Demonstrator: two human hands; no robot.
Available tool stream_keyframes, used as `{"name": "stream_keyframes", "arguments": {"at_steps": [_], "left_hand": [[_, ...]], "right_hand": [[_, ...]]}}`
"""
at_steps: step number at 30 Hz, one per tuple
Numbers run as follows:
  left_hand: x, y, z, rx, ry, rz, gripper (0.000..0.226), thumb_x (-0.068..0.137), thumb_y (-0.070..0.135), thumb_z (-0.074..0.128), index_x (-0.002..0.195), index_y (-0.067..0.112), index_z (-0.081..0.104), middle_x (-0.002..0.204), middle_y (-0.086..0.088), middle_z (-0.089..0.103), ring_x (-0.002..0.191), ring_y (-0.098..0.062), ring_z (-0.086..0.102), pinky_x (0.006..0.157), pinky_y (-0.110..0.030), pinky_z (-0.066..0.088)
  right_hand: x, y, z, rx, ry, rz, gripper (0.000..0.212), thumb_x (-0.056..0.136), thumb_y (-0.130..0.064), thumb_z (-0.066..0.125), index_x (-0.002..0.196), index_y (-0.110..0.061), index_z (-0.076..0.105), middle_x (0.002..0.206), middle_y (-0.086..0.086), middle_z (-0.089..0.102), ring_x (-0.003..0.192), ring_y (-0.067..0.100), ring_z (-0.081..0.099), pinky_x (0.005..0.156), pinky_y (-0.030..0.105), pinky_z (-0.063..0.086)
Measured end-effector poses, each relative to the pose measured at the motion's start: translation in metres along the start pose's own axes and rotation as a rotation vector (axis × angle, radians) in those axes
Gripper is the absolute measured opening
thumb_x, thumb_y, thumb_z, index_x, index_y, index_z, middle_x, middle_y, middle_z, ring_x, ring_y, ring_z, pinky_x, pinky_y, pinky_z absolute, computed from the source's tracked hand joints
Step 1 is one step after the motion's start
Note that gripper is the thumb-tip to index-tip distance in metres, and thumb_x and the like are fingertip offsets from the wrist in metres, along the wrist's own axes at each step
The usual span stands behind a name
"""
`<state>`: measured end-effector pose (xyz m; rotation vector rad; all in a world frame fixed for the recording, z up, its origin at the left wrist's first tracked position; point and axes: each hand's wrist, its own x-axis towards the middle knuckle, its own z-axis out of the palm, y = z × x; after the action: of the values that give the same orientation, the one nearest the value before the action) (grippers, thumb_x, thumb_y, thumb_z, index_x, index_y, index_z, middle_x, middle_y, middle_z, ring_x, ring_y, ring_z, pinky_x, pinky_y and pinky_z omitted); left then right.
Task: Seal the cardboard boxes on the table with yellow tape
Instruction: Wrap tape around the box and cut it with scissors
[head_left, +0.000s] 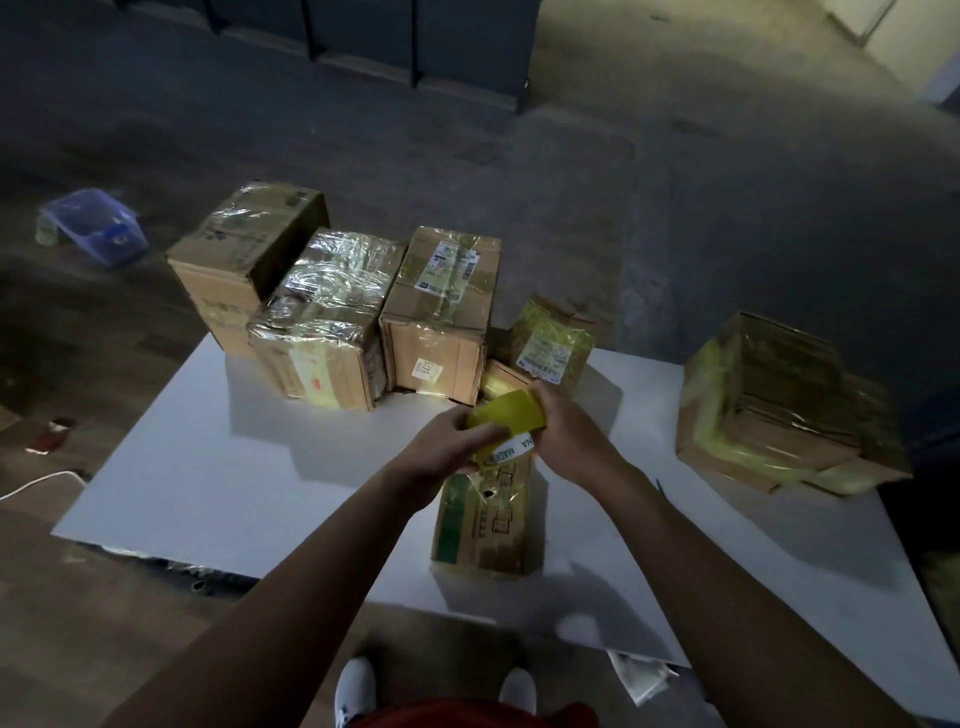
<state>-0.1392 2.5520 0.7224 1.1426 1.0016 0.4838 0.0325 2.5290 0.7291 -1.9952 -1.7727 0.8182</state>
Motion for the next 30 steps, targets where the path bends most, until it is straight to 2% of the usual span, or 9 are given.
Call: {"name": "stream_keyframes", "arguments": {"at_steps": [4,8,12,16,20,23,26,28,30], "left_hand": [[0.000,0.008,0.000,0.001,-0.033,0.041,0.045,0.069,0.033,0.065,0.105,0.007,0.055,0.102,-0.016,0.060,0.093,-0.027,0.060,0.082,-0.037,0.048],[0.000,0.018,0.003,-0.015,-0.043,0.069,0.037,0.071,0.028,0.061,0.100,0.006,0.054,0.094,-0.013,0.058,0.089,-0.025,0.059,0.076,-0.036,0.047],[-0.001,0.026,0.005,-0.042,-0.056,0.087,0.022,0.080,0.024,0.061,0.094,0.010,0.053,0.091,-0.010,0.057,0.092,-0.026,0.059,0.091,-0.047,0.047],[0.000,0.033,0.008,0.038,-0.053,0.096,0.042,0.072,0.036,0.067,0.104,0.013,0.055,0.105,-0.016,0.062,0.105,-0.036,0.061,0.096,-0.049,0.048],[0.001,0.035,0.010,0.049,-0.055,0.090,0.033,0.073,0.032,0.064,0.100,0.015,0.055,0.097,-0.010,0.061,0.095,-0.027,0.061,0.093,-0.045,0.048],[0.003,0.034,0.009,0.029,-0.032,0.079,0.028,0.086,0.023,0.066,0.107,0.011,0.054,0.104,-0.012,0.061,0.095,-0.025,0.063,0.091,-0.041,0.051],[0.005,0.034,0.008,0.005,0.056,0.064,0.048,0.084,0.018,0.071,0.124,0.009,0.046,0.117,-0.008,0.055,0.098,-0.023,0.064,0.083,-0.034,0.057],[0.004,0.038,0.008,0.074,0.140,0.056,0.047,0.080,0.018,0.075,0.118,0.007,0.049,0.109,-0.005,0.057,0.094,-0.020,0.063,0.079,-0.031,0.056],[0.004,0.041,0.009,0.190,0.146,0.049,0.028,0.083,0.019,0.074,0.101,0.004,0.058,0.097,-0.012,0.065,0.086,-0.022,0.064,0.072,-0.031,0.053]], "right_hand": [[0.000,-0.003,-0.007,0.017,0.054,-0.021,0.032,0.090,-0.009,0.055,0.118,-0.022,0.047,0.097,0.001,0.056,0.086,0.020,0.058,0.073,0.038,0.051],[-0.001,-0.005,-0.016,-0.021,0.092,-0.029,0.027,0.093,-0.014,0.054,0.118,-0.021,0.047,0.095,0.005,0.061,0.083,0.022,0.059,0.069,0.038,0.050],[-0.001,-0.006,-0.027,-0.034,0.121,-0.027,0.033,0.093,-0.012,0.053,0.125,-0.017,0.047,0.094,0.001,0.056,0.086,0.021,0.057,0.067,0.032,0.045],[-0.003,-0.008,-0.029,-0.040,0.148,-0.055,0.031,0.094,-0.012,0.052,0.124,-0.015,0.047,0.094,0.004,0.057,0.082,0.019,0.056,0.060,0.028,0.038],[-0.004,-0.009,-0.032,-0.035,0.172,-0.082,0.023,0.095,-0.011,0.049,0.118,-0.012,0.049,0.088,0.003,0.055,0.079,0.020,0.056,0.062,0.030,0.040],[-0.004,-0.010,-0.035,-0.032,0.183,-0.086,0.018,0.094,-0.011,0.050,0.112,-0.013,0.050,0.086,0.003,0.054,0.078,0.022,0.055,0.062,0.031,0.041],[-0.004,-0.007,-0.037,-0.064,0.201,-0.026,0.014,0.094,-0.013,0.049,0.108,-0.013,0.046,0.086,0.004,0.053,0.078,0.022,0.053,0.060,0.031,0.038],[-0.005,-0.004,-0.036,-0.101,0.225,0.009,0.016,0.095,-0.015,0.048,0.110,-0.013,0.043,0.088,0.003,0.051,0.079,0.023,0.051,0.062,0.031,0.037],[-0.006,-0.003,-0.033,-0.142,0.258,0.007,0.017,0.095,-0.016,0.049,0.110,-0.014,0.042,0.089,0.002,0.050,0.078,0.022,0.049,0.063,0.031,0.035]]}}
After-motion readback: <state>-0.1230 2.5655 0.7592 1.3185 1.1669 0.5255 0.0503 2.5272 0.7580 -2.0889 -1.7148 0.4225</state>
